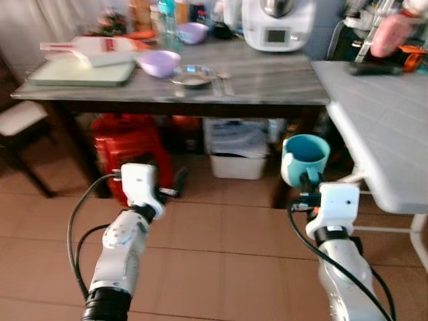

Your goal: Setting the table

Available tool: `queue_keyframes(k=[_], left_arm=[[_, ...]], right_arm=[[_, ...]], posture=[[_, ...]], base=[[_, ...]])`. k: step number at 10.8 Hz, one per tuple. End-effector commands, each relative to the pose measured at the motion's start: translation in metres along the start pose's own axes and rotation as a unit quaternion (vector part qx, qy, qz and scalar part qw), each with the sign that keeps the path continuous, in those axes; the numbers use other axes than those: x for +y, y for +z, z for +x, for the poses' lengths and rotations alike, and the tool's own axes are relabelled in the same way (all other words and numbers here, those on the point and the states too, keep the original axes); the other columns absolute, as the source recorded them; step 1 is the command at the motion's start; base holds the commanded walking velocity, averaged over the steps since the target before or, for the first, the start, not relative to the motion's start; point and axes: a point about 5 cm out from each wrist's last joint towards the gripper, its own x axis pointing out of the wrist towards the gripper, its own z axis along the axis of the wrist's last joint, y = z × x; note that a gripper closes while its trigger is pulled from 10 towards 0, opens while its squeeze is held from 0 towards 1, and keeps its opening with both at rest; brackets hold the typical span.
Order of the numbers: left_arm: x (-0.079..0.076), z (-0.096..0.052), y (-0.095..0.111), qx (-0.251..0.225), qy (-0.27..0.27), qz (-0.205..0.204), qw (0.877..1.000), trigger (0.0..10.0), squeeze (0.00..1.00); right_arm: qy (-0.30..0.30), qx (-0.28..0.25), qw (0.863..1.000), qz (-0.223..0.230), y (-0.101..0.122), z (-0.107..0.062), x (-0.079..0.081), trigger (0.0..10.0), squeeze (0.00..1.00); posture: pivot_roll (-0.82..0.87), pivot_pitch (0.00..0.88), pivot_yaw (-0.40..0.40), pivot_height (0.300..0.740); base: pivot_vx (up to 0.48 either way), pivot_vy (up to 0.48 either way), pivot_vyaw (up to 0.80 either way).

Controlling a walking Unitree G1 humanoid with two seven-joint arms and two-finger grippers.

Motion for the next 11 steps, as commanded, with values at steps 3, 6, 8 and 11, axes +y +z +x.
queue_keyframes(k=[3,6,8,11], left_arm=[[-0.009,0.003,0.001,-0.007,-0.028,0.024,0.999,10.0,0.0],[0.008,0.0,0.013,-0.048,0.026,0.06,0.997,10.0,0.0],[0.018,-0.003,0.016,-0.054,0.052,0.087,0.993,10.0,0.0],[0.011,-0.004,0.009,-0.047,0.034,0.077,0.995,10.0,0.0]], right_arm=[[-0.007,-0.011,1.0,-0.004,0.004,-0.001,-0.001,10.0,0.0],[-0.008,-0.017,1.0,-0.006,0.005,-0.001,-0.003,10.0,0.0],[-0.014,-0.024,1.0,0.003,0.008,0.0,-0.005,10.0,0.0],[-0.01,-0.025,1.0,-0.005,0.008,0.001,-0.004,10.0,0.0]], posture=[[0.03,0.028,0.023,0.74],[0.02,0.034,0.026,0.74],[0.02,0.037,0.026,0.74],[0.02,0.037,0.026,0.74]], base=[[0.0,0.0,0.0],[0.104,0.0,0.0],[0.296,0.0,0.0],[0.339,0.0,0.0]])
